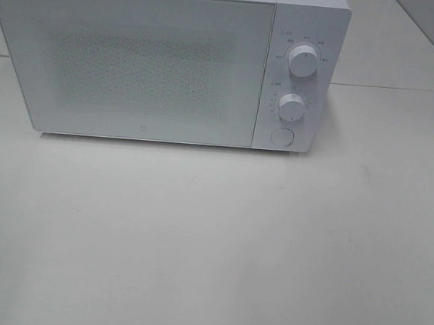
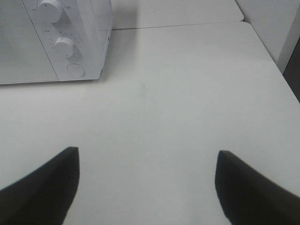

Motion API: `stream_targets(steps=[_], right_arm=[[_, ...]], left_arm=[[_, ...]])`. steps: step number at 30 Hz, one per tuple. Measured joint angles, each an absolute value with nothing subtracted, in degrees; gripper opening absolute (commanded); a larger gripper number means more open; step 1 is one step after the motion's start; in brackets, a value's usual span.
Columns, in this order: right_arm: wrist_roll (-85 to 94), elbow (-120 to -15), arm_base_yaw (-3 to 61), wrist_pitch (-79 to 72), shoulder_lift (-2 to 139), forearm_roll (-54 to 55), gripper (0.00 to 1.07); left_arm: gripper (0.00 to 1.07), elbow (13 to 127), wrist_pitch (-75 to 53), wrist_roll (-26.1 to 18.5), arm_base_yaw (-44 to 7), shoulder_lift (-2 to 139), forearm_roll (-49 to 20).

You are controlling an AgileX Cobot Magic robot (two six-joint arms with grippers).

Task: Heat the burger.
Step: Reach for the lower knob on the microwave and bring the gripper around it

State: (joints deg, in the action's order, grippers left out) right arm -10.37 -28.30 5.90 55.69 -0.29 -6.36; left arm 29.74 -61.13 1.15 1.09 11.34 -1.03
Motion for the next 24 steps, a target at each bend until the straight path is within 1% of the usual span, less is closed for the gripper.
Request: stream_targets(steps=[8, 24], right_arm=[[-10.4, -28.3, 5.9, 55.7, -0.3, -6.4, 0.76], [-10.4, -28.3, 5.9, 55.7, -0.3, -6.4, 0.76]], left_arm=[[1.00, 29.7, -61.1, 1.1, 1.1, 0.4, -1.0], [1.00, 29.7, -61.1, 1.1, 1.1, -0.3, -1.0]])
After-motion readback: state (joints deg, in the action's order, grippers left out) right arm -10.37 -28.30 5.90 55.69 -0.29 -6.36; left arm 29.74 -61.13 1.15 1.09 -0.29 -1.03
